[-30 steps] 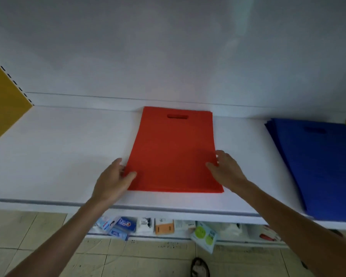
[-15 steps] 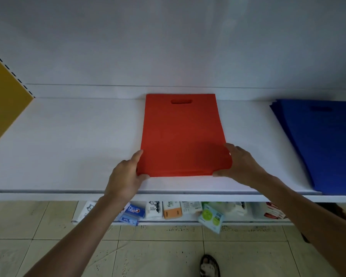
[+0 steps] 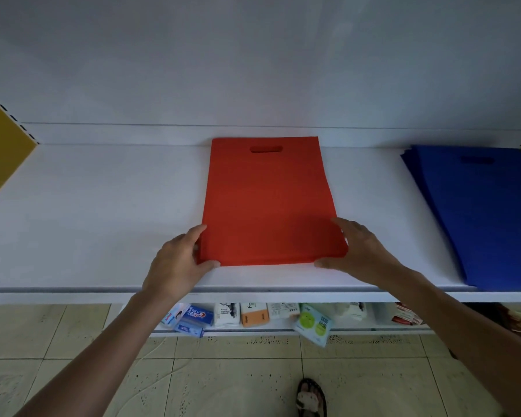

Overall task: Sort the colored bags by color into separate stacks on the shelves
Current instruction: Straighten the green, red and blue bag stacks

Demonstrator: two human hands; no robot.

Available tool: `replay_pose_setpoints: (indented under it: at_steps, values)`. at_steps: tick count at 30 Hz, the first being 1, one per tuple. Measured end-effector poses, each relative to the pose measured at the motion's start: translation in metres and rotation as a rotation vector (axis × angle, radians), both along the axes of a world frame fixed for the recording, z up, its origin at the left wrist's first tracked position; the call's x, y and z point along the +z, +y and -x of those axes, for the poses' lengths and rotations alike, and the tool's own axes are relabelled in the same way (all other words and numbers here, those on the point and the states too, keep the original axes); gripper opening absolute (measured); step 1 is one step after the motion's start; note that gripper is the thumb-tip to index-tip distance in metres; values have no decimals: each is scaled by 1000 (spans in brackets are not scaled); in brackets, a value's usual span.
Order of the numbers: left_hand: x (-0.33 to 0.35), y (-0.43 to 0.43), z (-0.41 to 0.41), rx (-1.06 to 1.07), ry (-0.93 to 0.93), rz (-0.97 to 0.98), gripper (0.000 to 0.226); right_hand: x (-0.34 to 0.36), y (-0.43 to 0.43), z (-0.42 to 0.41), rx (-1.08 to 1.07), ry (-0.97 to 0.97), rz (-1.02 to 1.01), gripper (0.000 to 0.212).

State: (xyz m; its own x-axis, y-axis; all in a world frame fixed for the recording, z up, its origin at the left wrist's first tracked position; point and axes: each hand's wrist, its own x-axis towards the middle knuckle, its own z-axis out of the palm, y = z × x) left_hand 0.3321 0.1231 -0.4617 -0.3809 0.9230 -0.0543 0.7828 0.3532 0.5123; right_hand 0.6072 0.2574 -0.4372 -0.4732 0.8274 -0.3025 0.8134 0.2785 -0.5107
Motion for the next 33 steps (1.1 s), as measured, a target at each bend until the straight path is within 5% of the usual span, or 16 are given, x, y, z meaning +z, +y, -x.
replay_pose_setpoints:
  at_steps: [5, 17, 33]
  values:
    - [5, 1, 2, -38, -49, 18, 89, 0, -5, 2, 52, -24, -53, 90]
    - [17, 5, -12, -24, 259, 109, 77, -3, -3, 1, 26, -4, -76, 82]
    - [19, -2, -16, -1, 182, 82, 74, -3, -9, -2, 14, 37, -158, 69]
